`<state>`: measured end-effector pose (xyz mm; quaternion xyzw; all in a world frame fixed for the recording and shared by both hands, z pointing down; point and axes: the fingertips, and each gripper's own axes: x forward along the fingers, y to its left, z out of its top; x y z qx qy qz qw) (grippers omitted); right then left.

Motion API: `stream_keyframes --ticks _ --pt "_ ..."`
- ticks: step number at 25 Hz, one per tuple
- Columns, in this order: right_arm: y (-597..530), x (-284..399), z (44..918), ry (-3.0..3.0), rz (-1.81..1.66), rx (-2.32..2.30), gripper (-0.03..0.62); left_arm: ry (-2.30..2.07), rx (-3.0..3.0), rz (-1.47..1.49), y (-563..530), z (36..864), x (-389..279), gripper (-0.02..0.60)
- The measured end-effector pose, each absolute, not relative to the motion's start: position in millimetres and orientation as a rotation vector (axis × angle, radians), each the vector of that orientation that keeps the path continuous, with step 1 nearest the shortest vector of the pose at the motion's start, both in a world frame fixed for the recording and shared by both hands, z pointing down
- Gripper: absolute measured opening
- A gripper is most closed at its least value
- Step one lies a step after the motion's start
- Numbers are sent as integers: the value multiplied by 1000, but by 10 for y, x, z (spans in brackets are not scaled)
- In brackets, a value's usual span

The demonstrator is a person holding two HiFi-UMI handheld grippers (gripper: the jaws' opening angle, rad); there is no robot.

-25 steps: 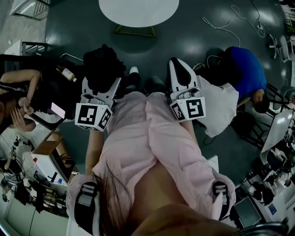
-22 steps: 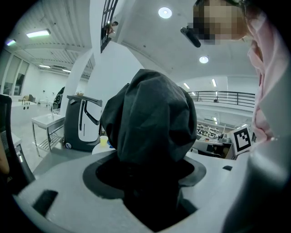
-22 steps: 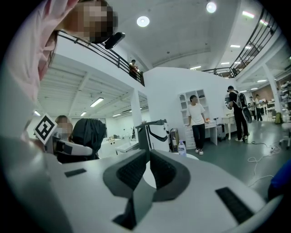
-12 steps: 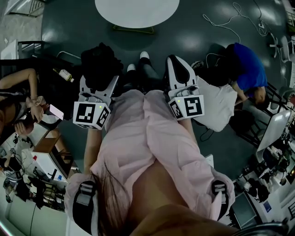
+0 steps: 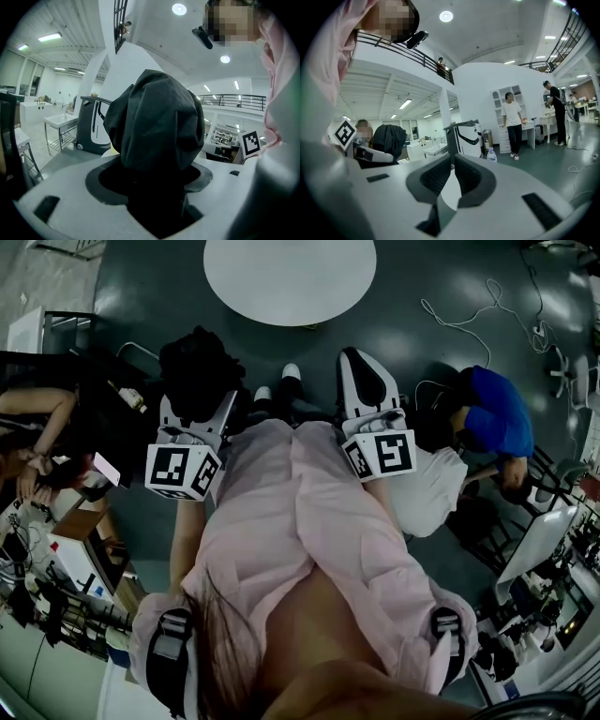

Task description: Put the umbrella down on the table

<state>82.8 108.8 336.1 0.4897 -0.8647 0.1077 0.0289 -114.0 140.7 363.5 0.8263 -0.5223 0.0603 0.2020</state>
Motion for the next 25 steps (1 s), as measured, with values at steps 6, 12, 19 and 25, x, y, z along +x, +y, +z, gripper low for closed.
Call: stream_keyframes --ticks 6,12,19,25 --pt "737 969 3378 -2711 318 1452 43 -1538 2266 126 1134 3631 -1054 319" --pt "585 1219 3395 -2706 325 1486 43 -1531 2303 112 966 3570 -824 319" --pt "494 1382 3477 -2649 366 1556 43 -1463 2348 134 735 3553 -655 319" --pt "276 1414 3535 -2598 417 1615 43 -1399 2363 170 407 3558 -638 319"
